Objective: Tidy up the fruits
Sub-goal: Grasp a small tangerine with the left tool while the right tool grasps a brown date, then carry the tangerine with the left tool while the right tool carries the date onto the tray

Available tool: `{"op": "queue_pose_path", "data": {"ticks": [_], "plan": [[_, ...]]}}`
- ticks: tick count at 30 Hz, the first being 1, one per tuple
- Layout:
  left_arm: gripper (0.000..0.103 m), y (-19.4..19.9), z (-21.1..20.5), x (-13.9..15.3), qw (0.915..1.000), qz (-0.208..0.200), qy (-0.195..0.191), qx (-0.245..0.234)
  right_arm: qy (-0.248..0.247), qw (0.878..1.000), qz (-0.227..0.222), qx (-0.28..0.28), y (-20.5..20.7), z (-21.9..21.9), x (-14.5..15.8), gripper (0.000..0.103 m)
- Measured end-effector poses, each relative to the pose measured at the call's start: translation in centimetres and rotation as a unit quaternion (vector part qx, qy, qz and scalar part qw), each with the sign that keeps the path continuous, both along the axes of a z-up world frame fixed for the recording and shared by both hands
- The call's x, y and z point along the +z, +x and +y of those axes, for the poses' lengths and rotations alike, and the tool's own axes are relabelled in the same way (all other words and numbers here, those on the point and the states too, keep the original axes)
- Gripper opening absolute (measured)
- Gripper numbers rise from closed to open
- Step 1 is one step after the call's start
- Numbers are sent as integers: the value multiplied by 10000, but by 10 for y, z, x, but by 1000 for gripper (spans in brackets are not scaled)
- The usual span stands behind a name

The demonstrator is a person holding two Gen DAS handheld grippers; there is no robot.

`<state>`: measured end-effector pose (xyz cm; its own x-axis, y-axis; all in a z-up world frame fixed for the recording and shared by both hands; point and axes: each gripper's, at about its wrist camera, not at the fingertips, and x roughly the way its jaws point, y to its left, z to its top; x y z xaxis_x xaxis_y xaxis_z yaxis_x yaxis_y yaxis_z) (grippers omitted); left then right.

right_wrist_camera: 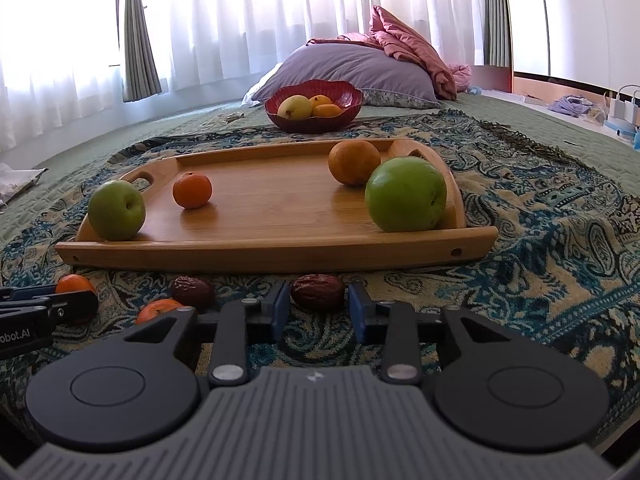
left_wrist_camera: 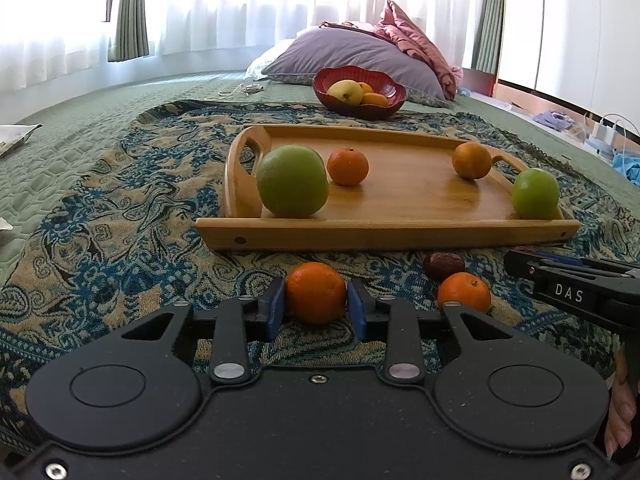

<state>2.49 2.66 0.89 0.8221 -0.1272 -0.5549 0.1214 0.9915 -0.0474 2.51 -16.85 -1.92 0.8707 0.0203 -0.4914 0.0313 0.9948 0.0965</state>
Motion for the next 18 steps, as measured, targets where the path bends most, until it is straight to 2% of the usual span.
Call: {"op": "queue_pose_path", "data": {"ticks": [6, 18], "plan": [[31, -1, 1, 2, 10000, -4, -43, 13, -12, 10000, -12, -12, -1, 0, 0, 34], [31, 0, -10, 15, 9997, -131, -168, -70, -27, 9999, -120, -9, -5, 1, 7, 34]]}}
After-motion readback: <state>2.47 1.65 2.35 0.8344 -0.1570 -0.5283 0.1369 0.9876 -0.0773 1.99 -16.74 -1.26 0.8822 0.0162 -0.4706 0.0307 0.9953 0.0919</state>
